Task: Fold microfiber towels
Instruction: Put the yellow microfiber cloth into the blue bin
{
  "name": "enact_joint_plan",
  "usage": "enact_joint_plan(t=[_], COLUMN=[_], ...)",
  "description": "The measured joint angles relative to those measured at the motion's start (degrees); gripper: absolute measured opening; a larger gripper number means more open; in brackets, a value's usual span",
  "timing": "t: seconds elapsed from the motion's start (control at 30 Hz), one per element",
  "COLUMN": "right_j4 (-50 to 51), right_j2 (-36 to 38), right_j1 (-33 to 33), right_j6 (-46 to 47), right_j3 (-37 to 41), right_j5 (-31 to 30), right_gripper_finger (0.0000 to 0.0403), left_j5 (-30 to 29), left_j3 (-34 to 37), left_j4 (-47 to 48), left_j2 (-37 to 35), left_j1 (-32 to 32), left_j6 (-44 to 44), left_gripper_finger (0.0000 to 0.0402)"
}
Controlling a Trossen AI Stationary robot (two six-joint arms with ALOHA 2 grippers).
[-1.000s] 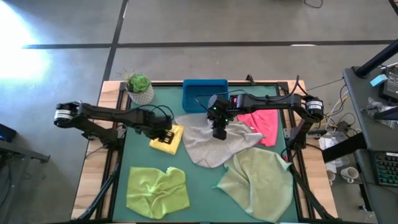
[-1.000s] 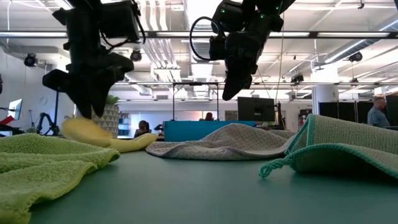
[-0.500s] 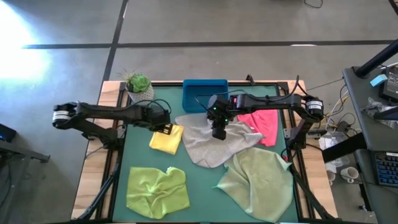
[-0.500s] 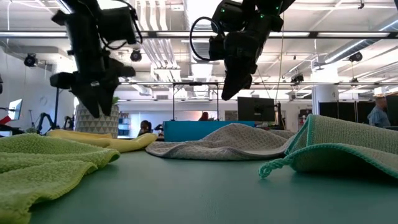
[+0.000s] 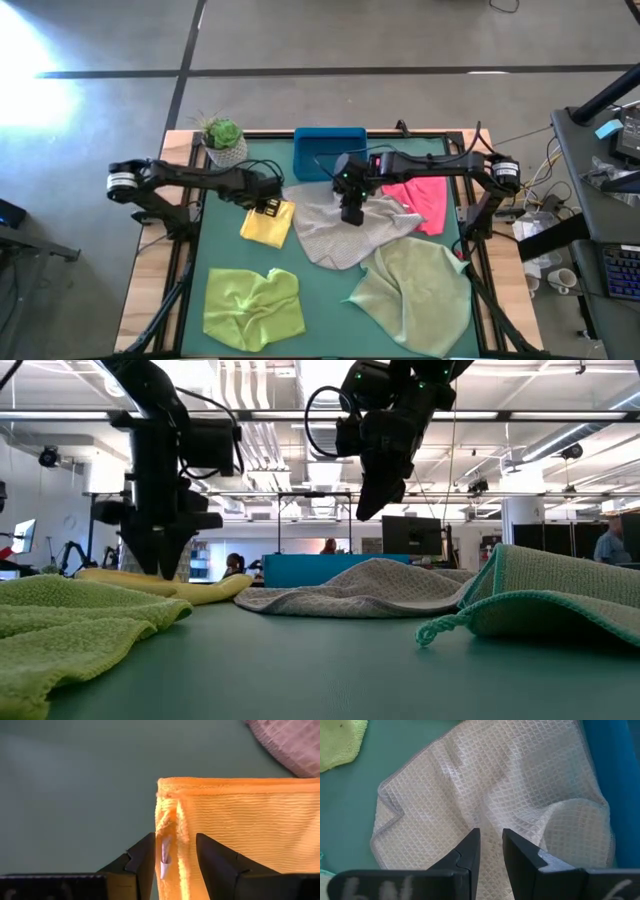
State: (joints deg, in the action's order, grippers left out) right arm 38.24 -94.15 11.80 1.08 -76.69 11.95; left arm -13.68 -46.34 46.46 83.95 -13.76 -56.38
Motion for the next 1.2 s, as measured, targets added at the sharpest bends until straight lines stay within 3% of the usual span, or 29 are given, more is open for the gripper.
enact_joint_plan(t=[0.17, 0.77, 1.1, 1.2], right_j4=[-0.1, -1.3, -5.8, -7.8], right_j2=[0.0, 0.0, 0.0, 0.0], right_j1=[-0.9, -3.3, -5.3, -5.6], right_j6=[-0.2, 0.5, 3.3, 6.0], right_j3=[0.0, 0.0, 1.3, 2.3], right_j5=[0.0, 0.0, 0.0, 0.0], right_gripper_finger=[0.0073, 0.0073, 0.0073, 0.0073], left_j5=[0.4, 12.3, 16.3, 18.0], left_j3=[0.1, 0.1, 0.2, 0.2], left_j4=[-0.2, -3.2, -3.5, -3.7], left_j2=[2.0, 6.6, 6.2, 6.0], left_j1=[-2.1, -5.1, -4.9, -4.9], left_j6=[0.3, 6.0, 6.2, 7.1], left_gripper_finger=[0.0127, 0.0123, 0.0012, 0.0010])
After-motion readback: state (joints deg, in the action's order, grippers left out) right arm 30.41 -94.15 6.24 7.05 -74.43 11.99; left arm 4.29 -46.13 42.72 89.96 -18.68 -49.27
